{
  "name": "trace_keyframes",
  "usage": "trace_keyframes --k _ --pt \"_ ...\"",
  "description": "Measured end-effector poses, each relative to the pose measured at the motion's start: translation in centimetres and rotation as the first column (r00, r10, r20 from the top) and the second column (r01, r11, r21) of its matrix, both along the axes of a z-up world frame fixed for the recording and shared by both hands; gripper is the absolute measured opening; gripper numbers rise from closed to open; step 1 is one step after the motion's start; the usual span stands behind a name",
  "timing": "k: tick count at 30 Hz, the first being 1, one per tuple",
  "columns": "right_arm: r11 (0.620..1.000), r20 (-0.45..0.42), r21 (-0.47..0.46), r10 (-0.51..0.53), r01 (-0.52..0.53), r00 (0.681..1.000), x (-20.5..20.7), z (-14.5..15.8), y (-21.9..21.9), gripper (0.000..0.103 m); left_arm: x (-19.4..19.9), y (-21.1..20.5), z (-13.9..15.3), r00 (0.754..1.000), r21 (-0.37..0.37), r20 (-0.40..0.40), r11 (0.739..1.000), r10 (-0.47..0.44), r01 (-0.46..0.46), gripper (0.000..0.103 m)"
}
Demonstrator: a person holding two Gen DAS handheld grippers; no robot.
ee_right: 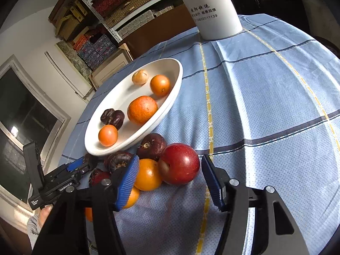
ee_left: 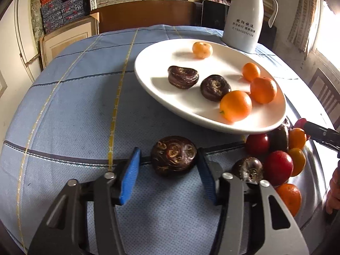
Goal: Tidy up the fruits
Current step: 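Grasp a dark brown fruit with the left tool while the right grasps a red apple, then set the dark fruit and red apple on the white plate, opening both tools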
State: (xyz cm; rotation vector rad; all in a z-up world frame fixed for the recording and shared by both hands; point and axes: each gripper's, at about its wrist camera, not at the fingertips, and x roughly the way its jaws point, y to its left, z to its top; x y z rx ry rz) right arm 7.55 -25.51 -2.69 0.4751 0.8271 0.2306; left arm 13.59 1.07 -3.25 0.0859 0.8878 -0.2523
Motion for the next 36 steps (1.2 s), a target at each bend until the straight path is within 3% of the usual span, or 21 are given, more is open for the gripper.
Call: trace_keyframes --k 1,3,5,16,20,28,31,36 --pt "1.000 0.005 -0.006 0.002 -0.002 1.000 -0.1 0.1 0.1 0.059 -0.1 0.0 0.0 1.000 -0.007 0.002 1.000 -0.004 0.004 0.042" --pt "1.000 0.012 -0.009 0.002 -0.002 1.000 0.0 0.1 0.0 0.054 -0.3 0.2 0.1 1.000 -0.019 0.004 1.000 0.000 0.000 0.042" --pt "1.000 0.007 -0.012 -0.015 0.015 1.000 0.1 0.0 -0.4 0.038 -0.5 0.7 0.3 1.000 -0.043 0.014 0.999 0.012 -0.012 0.042" --pt "1.000 -0.002 -0.001 0.001 -0.001 1.000 0.5 -0.3 -0.4 0.039 -1.2 2.1 0.7 0.998 -0.080 0.024 0.996 0.050 -0.048 0.042" --pt "0.999 0.031 0.048 -0.016 0.014 0.999 0.1 0.1 -1.3 0.038 -1.4 2.6 0.9 0.997 -0.096 0.032 0.993 0.069 -0.065 0.042" --pt "0.996 0.102 0.077 -0.044 0.037 0.994 -0.7 1.3 -1.9 0.038 -3.1 1.2 3.5 0.988 -0.071 0.148 0.997 0.049 -0.039 0.042" --pt "0.996 0.139 0.090 -0.041 0.028 0.989 -0.6 2.4 -1.7 0.038 -2.1 0.0 4.9 0.989 -0.086 0.150 0.996 0.018 -0.005 0.042" --pt "0.997 0.136 0.077 0.019 -0.030 0.990 2.9 5.0 0.4 0.038 1.6 -3.1 6.8 0.983 -0.048 0.182 0.999 -0.015 0.024 0.042"
